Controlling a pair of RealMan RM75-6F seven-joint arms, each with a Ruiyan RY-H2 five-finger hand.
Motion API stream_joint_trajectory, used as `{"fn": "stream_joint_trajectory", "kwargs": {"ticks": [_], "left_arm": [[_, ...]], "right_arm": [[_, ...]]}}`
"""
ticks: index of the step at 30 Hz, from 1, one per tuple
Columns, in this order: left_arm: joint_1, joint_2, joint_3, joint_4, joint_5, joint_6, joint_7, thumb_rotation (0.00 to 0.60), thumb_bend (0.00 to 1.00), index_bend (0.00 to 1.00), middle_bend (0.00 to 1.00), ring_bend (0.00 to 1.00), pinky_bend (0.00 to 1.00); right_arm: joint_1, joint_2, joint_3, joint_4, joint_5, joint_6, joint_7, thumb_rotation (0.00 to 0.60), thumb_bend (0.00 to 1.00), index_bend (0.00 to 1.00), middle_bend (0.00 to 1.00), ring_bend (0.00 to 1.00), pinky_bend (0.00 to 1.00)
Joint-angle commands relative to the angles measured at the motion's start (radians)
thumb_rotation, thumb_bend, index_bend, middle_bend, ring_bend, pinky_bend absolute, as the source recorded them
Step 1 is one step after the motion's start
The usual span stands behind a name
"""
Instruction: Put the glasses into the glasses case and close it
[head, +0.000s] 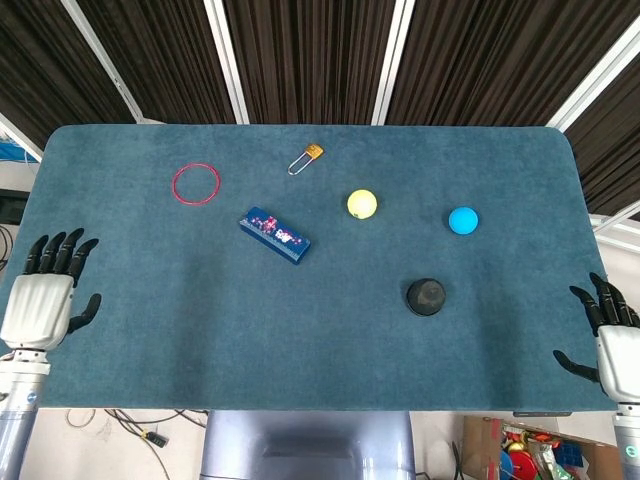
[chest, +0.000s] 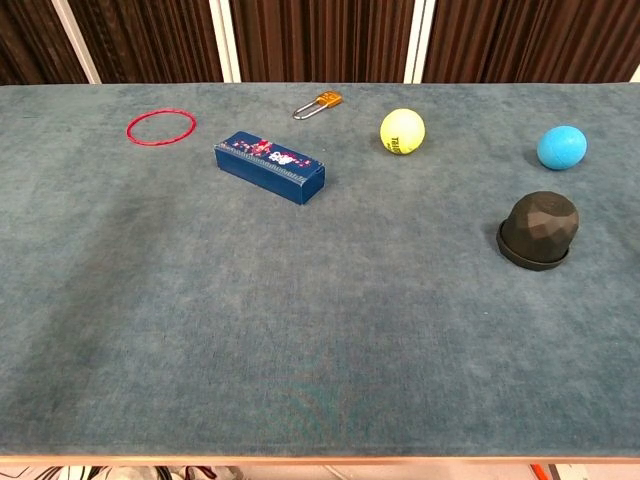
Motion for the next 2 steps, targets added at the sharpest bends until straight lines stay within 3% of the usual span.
{"fn": "stream_joint_trajectory", "kwargs": {"ticks": [1,2], "left_arm": [[0.008,0.008,0.002,0.006,-0.012,-0.018,-0.012,0.600,0.33,0.11,0.04,0.00,0.01],[0.009,0.010,0.000,0.006,-0.013,-0.021,-0.015,0.600,0.33,0.11,0.04,0.00,0.01]], "right_arm": [[0.001,-0.002,0.000,-0.003,0.000,-0.002,-0.003,0.600,0.07,0.17,0.00,0.08,0.24],[0.002,-0.003,0.000,-0.004,0.001,-0.003,-0.005,0.600,0.07,0.17,0.00,0.08,0.24]]}}
